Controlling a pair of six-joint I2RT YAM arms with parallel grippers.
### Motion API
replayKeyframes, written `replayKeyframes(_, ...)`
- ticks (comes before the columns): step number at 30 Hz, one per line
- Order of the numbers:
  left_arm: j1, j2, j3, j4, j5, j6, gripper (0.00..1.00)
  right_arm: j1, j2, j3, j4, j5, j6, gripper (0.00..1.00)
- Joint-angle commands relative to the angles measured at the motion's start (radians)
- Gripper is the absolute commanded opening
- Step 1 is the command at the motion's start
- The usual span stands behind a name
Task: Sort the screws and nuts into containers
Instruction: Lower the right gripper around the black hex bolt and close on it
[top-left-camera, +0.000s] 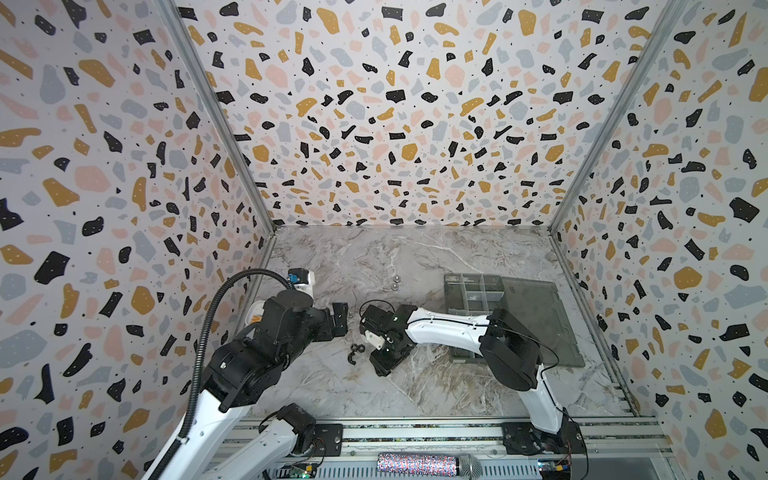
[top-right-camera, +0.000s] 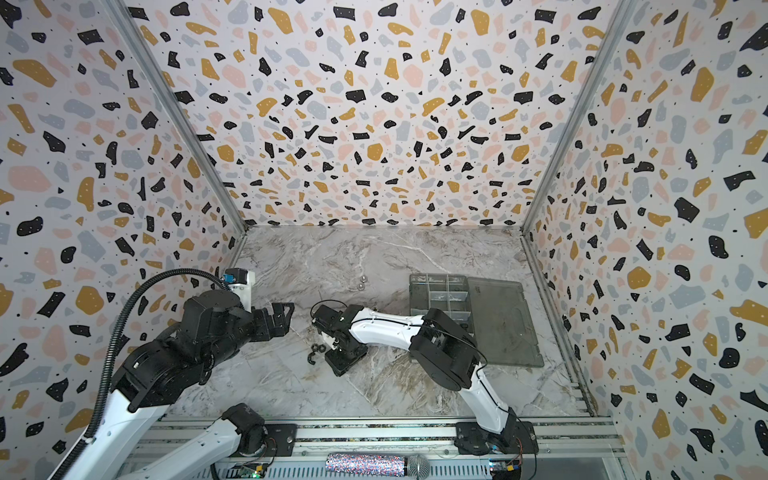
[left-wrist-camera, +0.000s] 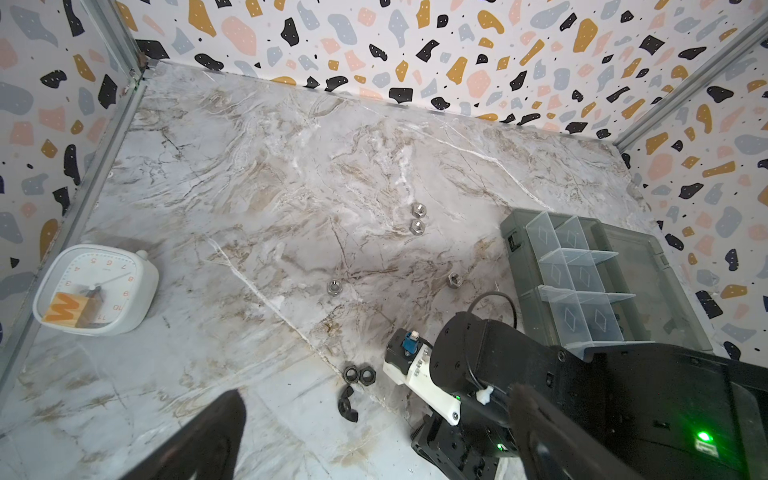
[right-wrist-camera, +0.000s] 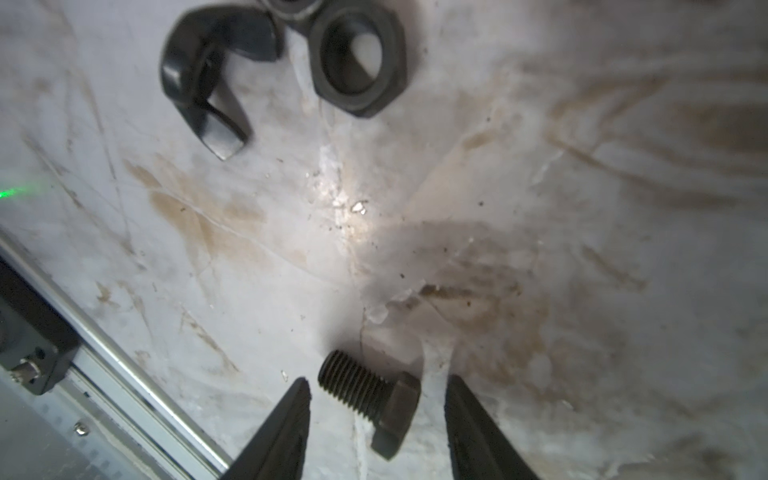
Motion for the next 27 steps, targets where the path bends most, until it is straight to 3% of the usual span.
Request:
replayKeyframes(1,0.006,-0.007,0.027,-0.002,-0.008,0.020,1.00,0.007,0.008,0.029,-0.021,0.013,0.015,0.54)
replayKeyframes(16,0.006,-0.042,0.020,-0.019,-0.018,0.021,1.00,0.069,0.091,0.056,-0.073,0.158,0.046,0.49)
replayKeyframes(27,0.006,-0.042,0.014,-0.011,-0.009,0.024,1.00,0.075,0.053,-0.019,-0.098,0.230,0.072,0.49)
